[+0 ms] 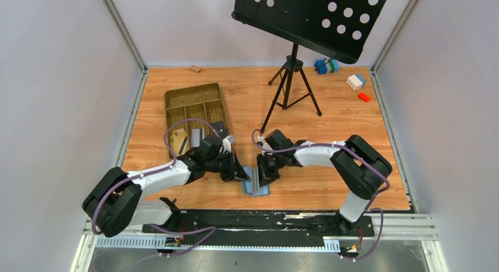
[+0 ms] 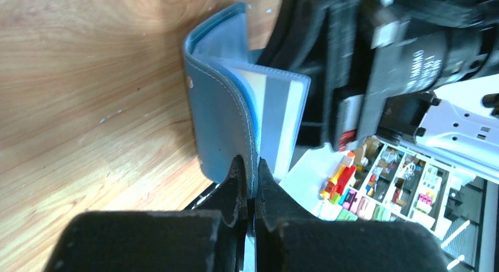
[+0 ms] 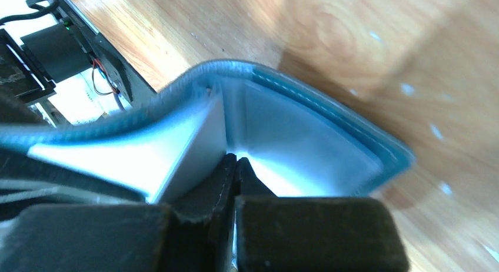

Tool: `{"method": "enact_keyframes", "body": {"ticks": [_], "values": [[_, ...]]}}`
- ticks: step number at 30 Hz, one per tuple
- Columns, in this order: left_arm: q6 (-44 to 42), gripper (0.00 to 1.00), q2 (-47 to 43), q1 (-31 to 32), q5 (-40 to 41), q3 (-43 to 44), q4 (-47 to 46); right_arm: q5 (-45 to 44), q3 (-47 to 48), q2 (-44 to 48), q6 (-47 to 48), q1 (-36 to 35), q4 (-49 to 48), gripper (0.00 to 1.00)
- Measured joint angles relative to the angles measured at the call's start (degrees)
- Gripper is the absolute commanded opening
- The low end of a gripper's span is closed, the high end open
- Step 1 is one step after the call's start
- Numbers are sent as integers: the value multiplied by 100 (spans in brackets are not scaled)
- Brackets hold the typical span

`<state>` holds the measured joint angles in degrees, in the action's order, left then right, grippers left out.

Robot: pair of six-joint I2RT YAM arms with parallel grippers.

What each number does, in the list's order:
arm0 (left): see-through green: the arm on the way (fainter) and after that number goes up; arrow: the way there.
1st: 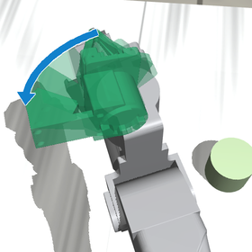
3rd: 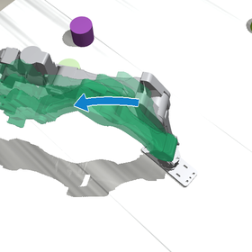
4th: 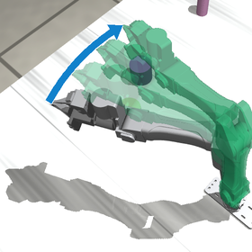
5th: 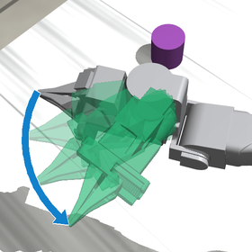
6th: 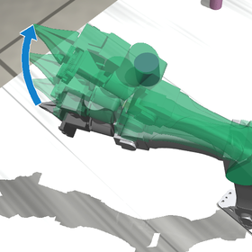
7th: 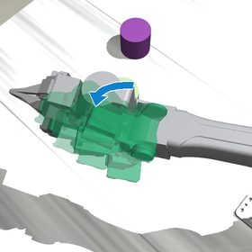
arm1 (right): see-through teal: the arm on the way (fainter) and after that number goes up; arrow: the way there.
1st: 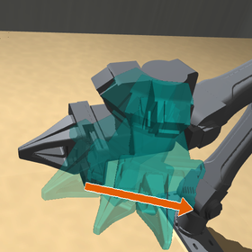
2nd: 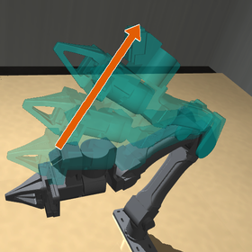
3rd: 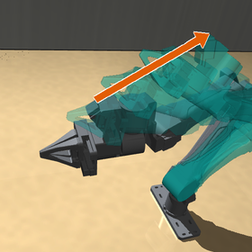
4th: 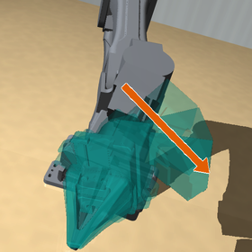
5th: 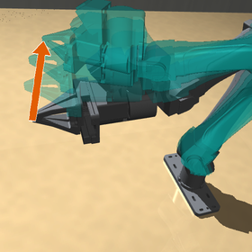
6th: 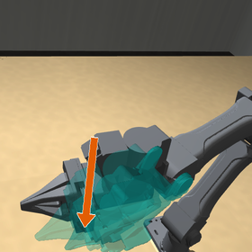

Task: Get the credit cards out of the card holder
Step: Remove the credit card from the card holder.

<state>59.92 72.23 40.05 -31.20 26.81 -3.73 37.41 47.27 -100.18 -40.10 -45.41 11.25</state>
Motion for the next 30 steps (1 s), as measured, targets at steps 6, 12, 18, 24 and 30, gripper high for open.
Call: {"method": "enact_keyframes", "body": {"ticks": [6, 12, 18, 24, 30], "values": [[-42, 0, -149, 11, 190, 46, 525, 0, -448, 785, 55, 514, 28, 11], [-39, 0, -245, 11, 348, 46, 732, 7, -518, 1362, 245, 774, 210, 20], [-61, 0, -293, 11, 588, 46, 957, 426, -798, 1639, 275, 1123, 33, 37], [-114, 0, -286, 11, 734, 46, 1038, 817, -907, 1558, 302, 1211, -127, 47], [-249, 0, -107, 11, 857, 70, 1215, 472, -837, 1515, 562, 1207, 308, 80]]}}
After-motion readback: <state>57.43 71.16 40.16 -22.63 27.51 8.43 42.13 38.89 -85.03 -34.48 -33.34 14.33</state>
